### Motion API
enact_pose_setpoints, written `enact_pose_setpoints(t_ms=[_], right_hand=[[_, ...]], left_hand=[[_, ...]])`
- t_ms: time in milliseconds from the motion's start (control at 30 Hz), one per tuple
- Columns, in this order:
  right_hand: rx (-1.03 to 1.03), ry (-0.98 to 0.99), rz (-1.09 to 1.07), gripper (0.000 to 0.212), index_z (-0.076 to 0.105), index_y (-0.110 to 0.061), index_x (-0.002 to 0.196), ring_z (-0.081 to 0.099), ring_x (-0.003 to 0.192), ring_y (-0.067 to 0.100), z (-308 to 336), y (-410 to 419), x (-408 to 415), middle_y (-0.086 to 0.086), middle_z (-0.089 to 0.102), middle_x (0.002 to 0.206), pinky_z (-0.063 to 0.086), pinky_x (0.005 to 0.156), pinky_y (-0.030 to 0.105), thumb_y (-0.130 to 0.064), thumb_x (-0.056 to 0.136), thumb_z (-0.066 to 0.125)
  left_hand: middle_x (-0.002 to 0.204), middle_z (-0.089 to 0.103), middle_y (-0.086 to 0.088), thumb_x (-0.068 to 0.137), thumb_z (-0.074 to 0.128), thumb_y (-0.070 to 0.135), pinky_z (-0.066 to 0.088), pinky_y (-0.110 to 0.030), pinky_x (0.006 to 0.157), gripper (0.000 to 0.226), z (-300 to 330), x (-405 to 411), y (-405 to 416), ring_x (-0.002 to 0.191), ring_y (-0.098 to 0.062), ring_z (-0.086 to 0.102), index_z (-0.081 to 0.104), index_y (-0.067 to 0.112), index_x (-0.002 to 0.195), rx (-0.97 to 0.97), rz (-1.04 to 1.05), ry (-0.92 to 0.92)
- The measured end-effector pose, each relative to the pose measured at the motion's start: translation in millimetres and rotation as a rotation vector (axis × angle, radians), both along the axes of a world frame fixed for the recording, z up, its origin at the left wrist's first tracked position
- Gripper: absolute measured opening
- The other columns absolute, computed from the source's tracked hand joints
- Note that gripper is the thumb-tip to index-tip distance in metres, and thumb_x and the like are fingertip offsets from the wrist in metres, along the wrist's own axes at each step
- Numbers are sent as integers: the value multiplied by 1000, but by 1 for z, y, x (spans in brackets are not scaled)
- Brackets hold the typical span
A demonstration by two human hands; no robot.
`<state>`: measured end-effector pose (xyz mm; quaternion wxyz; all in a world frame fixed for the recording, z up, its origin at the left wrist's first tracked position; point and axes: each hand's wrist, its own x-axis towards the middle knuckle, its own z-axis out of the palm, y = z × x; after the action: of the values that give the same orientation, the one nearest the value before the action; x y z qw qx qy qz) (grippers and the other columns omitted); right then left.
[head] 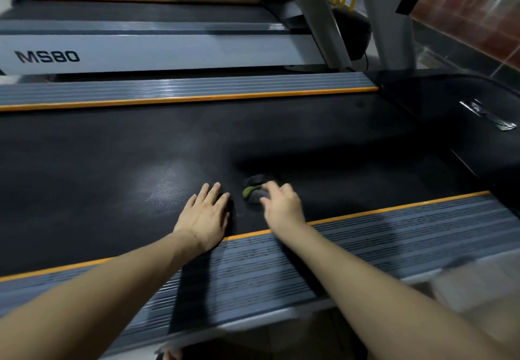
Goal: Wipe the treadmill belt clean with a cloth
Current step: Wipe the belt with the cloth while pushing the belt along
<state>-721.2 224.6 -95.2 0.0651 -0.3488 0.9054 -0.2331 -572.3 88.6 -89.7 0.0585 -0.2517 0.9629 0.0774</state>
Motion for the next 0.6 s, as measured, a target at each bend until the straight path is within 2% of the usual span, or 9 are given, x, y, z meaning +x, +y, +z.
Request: enact_pose_setpoints(t_ms=[100, 233, 333, 433, 600], right_hand=[[-9, -72, 124, 31, 57, -30, 129, 55, 111, 33, 11, -6, 15, 10, 52, 118, 44, 97, 38, -33, 98, 58], [-223, -185, 6, 33, 59, -27, 129, 57, 110, 30, 31, 8, 3, 8, 54, 115, 43, 93, 32, -31, 97, 62], [-358, -234, -42, 31, 59, -28, 128, 56, 109, 24, 47, 22, 7, 4, 56, 118, 41, 90, 30, -31, 97, 61], [-377, -285, 16, 30, 59, -29, 128, 55, 111, 19, 61, 37, 20, 1, 58, 122, 42, 90, 31, -34, 98, 58], [-445, -293, 36, 28, 61, -30, 123, 58, 111, 20, 76, 50, 42, -1, 63, 119, 49, 96, 39, -36, 95, 62]], left_hand=[[169, 7, -4, 105, 31, 36, 15, -44, 124, 52, 9, 14, 17, 156, -30, 2, 27, 22, 155, 10, 28, -49], [168, 8, -3, 104, 32, 41, 17, -44, 123, 53, 24, 39, 30, 155, -30, 4, 28, 25, 154, 8, 60, -93], [169, 7, -2, 103, 38, 45, 19, -45, 124, 60, 41, 48, 30, 156, -28, 5, 22, 27, 158, 93, 168, -93], [169, 15, -3, 102, 42, 44, 25, -45, 122, 62, 58, 55, 36, 155, -26, 12, 21, 30, 159, 160, 279, -6], [167, 22, -5, 104, 37, 44, 29, -47, 120, 58, 89, 59, 66, 154, -27, 17, 25, 29, 158, 79, 321, 89]])
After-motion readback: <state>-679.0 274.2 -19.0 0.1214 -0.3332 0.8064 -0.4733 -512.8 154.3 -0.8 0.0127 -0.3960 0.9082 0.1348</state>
